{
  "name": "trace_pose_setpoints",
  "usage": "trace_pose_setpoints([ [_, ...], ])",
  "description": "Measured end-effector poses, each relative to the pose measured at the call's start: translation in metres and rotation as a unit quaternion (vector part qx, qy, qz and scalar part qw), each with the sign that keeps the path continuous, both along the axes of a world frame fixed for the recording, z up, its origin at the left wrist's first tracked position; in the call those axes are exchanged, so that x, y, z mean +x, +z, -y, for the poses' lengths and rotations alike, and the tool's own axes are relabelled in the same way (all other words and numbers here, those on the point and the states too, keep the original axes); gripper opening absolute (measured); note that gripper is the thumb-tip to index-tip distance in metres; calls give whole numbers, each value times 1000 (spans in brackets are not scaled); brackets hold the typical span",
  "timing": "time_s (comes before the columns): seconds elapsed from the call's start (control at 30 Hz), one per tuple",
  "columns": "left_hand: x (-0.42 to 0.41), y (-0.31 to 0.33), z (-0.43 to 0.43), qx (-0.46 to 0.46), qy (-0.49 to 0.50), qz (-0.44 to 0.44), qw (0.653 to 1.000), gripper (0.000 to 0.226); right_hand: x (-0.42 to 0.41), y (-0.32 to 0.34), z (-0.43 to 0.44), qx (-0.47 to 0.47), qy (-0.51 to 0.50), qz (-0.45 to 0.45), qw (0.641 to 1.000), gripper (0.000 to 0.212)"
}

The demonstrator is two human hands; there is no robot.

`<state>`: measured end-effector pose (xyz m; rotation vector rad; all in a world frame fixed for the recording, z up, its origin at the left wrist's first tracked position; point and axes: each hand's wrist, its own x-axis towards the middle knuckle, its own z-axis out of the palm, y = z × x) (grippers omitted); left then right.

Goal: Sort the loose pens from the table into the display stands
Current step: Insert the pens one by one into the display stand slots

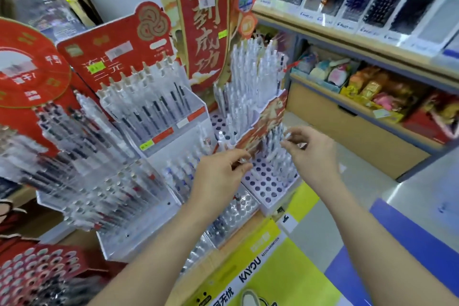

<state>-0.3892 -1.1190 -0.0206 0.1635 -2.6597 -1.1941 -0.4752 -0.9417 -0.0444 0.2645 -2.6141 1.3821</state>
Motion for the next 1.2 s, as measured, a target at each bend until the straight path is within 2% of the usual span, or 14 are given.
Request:
trace_pose_setpoints([
  [0.13, -8, -11, -3, -50, -9, -9, 999, 23, -9, -21, 3, 125, 28, 16, 992, 13],
  [0.4, -21, -17, -4, -78, 0, -19, 997, 23, -24, -26, 8, 176, 55, 38, 982, 23],
  [0.6, -40, -25, -13, -113, -11, -60, 992, 16, -22, -30, 5, 174, 82, 38, 981, 19],
  [0.77, -50, -38, -24, -136, -27, -72, 988, 10, -19, -26, -4, 140, 64, 30, 988, 18],
  [1.2, -66, -50, -27, -177, -41, 15, 983, 8, -17, -29, -11, 79, 16, 54, 995, 26],
])
